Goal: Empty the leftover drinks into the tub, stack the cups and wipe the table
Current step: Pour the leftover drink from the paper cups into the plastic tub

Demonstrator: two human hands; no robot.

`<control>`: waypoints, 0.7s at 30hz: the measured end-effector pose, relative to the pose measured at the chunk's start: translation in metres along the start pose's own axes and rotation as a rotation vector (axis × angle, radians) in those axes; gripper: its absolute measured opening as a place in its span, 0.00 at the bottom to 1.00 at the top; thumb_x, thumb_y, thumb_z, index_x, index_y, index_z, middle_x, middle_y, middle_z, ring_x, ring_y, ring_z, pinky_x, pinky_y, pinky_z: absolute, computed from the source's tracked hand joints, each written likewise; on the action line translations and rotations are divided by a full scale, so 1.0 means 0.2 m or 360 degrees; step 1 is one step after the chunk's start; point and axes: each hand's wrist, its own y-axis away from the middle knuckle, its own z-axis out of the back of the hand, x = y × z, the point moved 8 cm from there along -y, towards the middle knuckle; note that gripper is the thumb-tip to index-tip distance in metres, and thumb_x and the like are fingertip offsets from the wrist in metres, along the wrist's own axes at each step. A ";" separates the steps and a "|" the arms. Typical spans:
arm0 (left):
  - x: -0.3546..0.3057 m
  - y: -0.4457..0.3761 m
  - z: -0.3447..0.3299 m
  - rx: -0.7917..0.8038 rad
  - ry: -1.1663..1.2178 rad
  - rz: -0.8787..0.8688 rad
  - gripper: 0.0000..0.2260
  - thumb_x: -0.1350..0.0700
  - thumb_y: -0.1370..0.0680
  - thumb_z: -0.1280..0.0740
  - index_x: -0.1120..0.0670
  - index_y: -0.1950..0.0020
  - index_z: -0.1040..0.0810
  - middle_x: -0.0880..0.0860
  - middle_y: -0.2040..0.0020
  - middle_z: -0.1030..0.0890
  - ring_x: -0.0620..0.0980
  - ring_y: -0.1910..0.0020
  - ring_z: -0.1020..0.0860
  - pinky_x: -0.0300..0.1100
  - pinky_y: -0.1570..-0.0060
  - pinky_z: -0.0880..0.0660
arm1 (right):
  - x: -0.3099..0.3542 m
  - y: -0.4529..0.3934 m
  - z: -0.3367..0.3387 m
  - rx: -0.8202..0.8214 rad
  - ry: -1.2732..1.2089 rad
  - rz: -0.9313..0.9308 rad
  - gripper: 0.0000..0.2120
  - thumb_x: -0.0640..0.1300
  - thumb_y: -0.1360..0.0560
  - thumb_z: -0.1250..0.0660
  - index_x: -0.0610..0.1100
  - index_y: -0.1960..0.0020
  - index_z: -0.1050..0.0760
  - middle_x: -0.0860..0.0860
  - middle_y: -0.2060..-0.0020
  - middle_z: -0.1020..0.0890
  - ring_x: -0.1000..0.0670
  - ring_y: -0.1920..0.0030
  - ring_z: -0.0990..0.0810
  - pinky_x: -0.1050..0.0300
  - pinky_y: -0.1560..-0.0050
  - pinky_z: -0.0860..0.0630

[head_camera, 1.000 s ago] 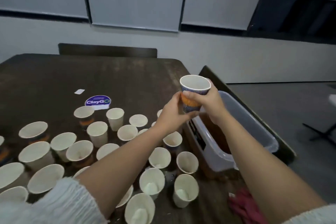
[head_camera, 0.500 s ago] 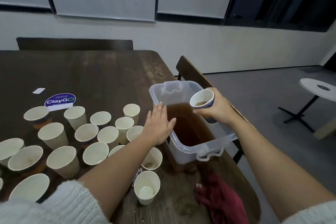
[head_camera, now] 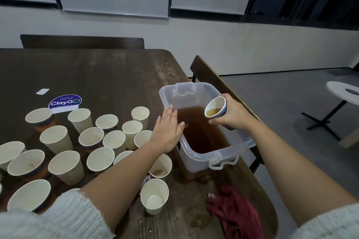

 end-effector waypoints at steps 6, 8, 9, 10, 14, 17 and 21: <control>0.00 0.00 0.00 -0.0002 0.0015 -0.0003 0.25 0.48 0.16 0.52 0.57 0.21 0.50 0.53 0.20 0.56 0.48 0.22 0.59 0.48 0.25 0.59 | 0.02 -0.01 0.00 0.0022 0.0147 0.0015 0.37 0.51 0.35 0.20 0.50 0.33 0.36 0.52 0.44 0.24 0.49 0.44 0.25 0.42 0.39 0.25; 0.00 0.00 0.00 0.0000 0.0020 -0.0007 0.25 0.48 0.16 0.52 0.57 0.21 0.50 0.53 0.20 0.56 0.48 0.22 0.59 0.48 0.25 0.59 | 0.02 -0.01 -0.01 0.0027 0.0160 0.0016 0.36 0.52 0.35 0.20 0.50 0.34 0.36 0.53 0.45 0.25 0.49 0.44 0.25 0.40 0.39 0.26; 0.00 0.01 0.00 0.0001 0.0022 -0.0009 0.25 0.48 0.16 0.52 0.57 0.21 0.51 0.53 0.20 0.56 0.48 0.22 0.60 0.48 0.25 0.59 | 0.02 0.00 -0.01 0.0028 0.0167 0.0017 0.36 0.52 0.35 0.20 0.50 0.34 0.36 0.53 0.45 0.25 0.49 0.45 0.25 0.40 0.39 0.26; 0.00 0.01 0.00 0.0001 0.0023 -0.0011 0.25 0.48 0.16 0.52 0.57 0.21 0.51 0.53 0.20 0.56 0.48 0.22 0.60 0.48 0.25 0.59 | 0.02 0.00 0.00 0.0027 0.0178 0.0019 0.36 0.52 0.35 0.20 0.50 0.34 0.36 0.53 0.46 0.25 0.50 0.45 0.25 0.39 0.39 0.27; 0.00 0.00 0.00 0.0000 0.0029 -0.0008 0.25 0.48 0.16 0.52 0.57 0.21 0.51 0.52 0.20 0.57 0.48 0.22 0.60 0.48 0.25 0.59 | 0.02 0.00 0.00 0.0019 0.0219 0.0011 0.36 0.53 0.35 0.20 0.50 0.34 0.36 0.54 0.47 0.26 0.50 0.46 0.26 0.39 0.39 0.27; 0.01 0.00 0.00 -0.0006 0.0025 -0.0011 0.25 0.48 0.16 0.52 0.56 0.21 0.51 0.52 0.20 0.57 0.48 0.22 0.60 0.48 0.25 0.59 | 0.02 -0.01 0.01 0.0015 0.0235 0.0002 0.37 0.53 0.36 0.20 0.50 0.33 0.36 0.55 0.47 0.26 0.51 0.46 0.26 0.39 0.39 0.27; 0.01 0.00 0.00 0.0000 0.0033 -0.0013 0.26 0.47 0.16 0.52 0.56 0.21 0.51 0.52 0.20 0.57 0.47 0.22 0.60 0.47 0.25 0.60 | 0.02 -0.01 0.00 0.0017 0.0252 -0.0001 0.37 0.53 0.36 0.20 0.51 0.34 0.36 0.55 0.47 0.26 0.50 0.46 0.26 0.38 0.39 0.27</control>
